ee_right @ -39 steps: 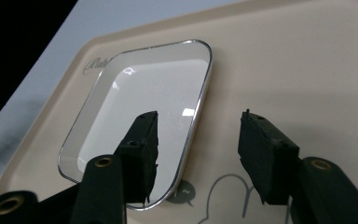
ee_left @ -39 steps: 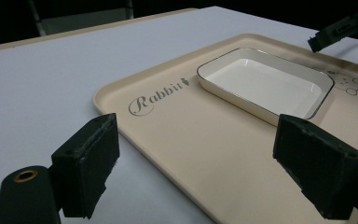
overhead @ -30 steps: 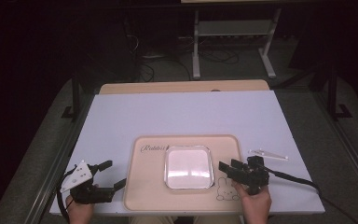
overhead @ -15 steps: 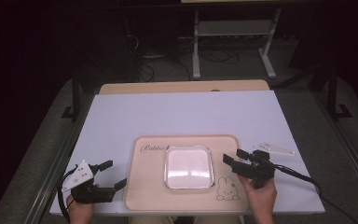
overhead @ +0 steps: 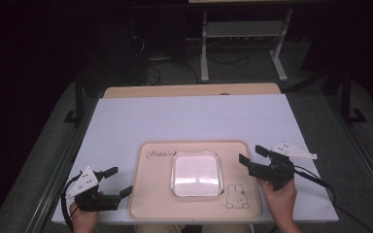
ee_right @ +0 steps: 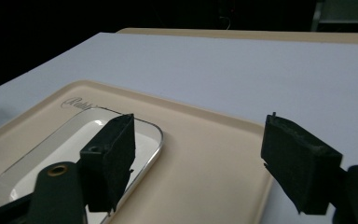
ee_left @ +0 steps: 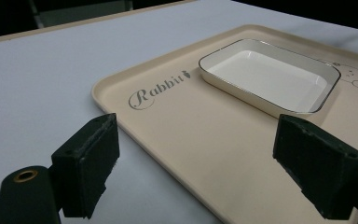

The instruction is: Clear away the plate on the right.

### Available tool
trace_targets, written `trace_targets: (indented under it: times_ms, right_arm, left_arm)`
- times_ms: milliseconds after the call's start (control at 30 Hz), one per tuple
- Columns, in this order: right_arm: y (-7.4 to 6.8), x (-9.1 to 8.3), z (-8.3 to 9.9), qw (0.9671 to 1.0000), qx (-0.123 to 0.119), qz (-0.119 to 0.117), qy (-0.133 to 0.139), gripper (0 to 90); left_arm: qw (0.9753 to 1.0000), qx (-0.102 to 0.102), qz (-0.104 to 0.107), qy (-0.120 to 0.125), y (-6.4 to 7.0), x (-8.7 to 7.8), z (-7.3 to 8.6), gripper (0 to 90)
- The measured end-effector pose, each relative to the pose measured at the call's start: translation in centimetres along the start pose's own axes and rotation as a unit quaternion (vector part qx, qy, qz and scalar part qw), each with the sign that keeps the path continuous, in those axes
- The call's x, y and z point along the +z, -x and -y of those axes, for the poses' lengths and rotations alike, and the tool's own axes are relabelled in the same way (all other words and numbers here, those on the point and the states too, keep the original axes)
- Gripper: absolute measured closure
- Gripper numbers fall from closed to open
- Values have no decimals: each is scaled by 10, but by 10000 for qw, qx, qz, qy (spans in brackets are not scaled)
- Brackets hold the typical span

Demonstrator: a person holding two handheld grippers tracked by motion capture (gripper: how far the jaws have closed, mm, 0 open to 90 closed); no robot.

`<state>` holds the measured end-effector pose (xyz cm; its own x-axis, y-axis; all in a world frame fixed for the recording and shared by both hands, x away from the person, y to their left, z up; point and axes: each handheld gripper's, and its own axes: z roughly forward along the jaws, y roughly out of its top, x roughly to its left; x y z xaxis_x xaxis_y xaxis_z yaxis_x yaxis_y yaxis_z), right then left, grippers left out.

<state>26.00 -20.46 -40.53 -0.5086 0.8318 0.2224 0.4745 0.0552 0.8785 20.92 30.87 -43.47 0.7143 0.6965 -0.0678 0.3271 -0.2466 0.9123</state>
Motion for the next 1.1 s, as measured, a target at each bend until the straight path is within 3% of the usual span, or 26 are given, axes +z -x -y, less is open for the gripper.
trace_targets:
  times_ms: [400, 667, 1100]
  right_arm:
    - [8, -15, -6, 9975, -684, 71, 173, 211]
    - [22, -26, 0, 9971, -719, 172, 172, 194]
    - [30, -46, 10, 9926, -1146, 399, 101, 163]
  left_arm:
    - [10000, -9, -14, -9, -1, 1, 0, 140]
    - [10000, 10, -10, -43, -1, 1, 0, 139]
    - [10000, -4, -6, -79, -1, 3, 0, 140]
